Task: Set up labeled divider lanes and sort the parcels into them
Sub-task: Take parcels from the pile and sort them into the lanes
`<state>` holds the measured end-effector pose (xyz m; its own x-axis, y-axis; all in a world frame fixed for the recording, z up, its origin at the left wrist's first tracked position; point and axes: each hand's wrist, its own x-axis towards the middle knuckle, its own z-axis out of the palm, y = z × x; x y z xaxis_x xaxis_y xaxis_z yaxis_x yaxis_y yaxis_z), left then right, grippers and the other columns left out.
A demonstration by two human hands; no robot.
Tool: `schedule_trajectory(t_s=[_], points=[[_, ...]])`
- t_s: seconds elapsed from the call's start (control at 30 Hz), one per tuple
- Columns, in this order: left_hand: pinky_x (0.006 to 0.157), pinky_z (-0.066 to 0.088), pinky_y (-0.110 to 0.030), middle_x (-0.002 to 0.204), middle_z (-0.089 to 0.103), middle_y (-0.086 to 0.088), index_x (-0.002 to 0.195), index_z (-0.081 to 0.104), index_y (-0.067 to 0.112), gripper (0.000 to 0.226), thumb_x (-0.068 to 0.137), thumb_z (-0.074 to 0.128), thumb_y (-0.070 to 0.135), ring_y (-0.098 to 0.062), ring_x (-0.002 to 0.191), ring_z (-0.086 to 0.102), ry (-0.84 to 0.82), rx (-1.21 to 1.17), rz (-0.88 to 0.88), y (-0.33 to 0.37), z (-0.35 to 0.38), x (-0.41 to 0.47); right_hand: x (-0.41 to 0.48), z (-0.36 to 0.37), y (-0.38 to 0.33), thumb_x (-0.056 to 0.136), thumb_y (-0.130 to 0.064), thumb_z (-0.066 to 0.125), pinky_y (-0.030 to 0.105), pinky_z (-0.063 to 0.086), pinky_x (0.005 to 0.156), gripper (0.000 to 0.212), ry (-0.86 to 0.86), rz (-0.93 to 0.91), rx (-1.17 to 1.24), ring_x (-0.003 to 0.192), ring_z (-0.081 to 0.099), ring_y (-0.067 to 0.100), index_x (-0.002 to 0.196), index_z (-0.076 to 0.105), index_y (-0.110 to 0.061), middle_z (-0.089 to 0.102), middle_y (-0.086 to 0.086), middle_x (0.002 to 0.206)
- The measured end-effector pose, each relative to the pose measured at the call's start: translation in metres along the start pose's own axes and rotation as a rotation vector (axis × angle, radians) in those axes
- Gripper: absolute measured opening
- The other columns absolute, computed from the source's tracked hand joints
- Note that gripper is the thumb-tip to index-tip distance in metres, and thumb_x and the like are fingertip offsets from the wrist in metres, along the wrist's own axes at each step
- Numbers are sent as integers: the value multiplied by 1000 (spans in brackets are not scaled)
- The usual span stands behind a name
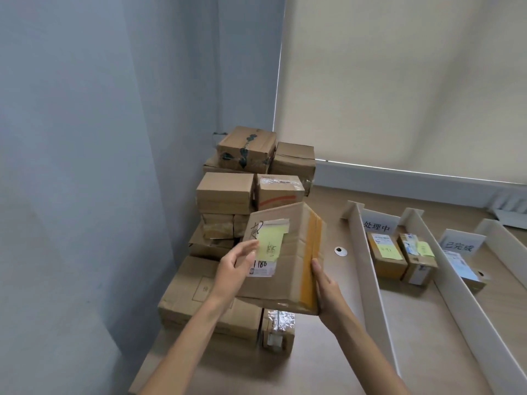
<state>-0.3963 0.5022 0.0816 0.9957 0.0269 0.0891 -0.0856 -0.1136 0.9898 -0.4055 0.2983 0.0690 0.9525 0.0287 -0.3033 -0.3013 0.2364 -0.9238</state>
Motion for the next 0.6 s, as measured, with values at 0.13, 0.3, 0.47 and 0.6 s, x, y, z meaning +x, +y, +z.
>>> schedule_trajectory(t_s=[0.13, 0.3, 0.47, 0.6], points=[[105, 32, -40, 150, 26, 5, 145, 24, 33, 81, 79, 71, 43, -16, 136, 27, 64, 98, -118, 4, -9, 2, -10, -22, 9, 94, -50, 33, 30, 58, 68, 46, -144, 40, 83, 98, 69, 17, 128, 53, -27, 69, 3, 116], [79, 56, -38, 124, 61, -5, 138, 32, 36, 83, 67, 71, 51, -23, 105, 63, -238, -279, -348, 2, -8, -6, -16, -33, 18, 90, -58, 23, 35, 54, 86, 57, -211, 68, 102, 116, 60, 19, 131, 51, -29, 62, 3, 128], [69, 56, -40, 114, 63, -12, 137, 34, 33, 92, 57, 76, 51, -29, 96, 65, -111, -407, -341, -13, 11, -6, -10, -43, 22, 83, -62, 39, 41, 52, 88, 64, -21, -33, 94, 120, 56, 26, 133, 50, -24, 60, 8, 129], [83, 53, -51, 121, 57, -12, 140, 21, 41, 99, 62, 82, 42, -31, 108, 58, 52, -546, -322, -21, 30, -4, -15, -51, 38, 84, -68, 34, 53, 47, 95, 74, 55, 2, 159, 128, 45, 33, 147, 22, -32, 33, 7, 149]])
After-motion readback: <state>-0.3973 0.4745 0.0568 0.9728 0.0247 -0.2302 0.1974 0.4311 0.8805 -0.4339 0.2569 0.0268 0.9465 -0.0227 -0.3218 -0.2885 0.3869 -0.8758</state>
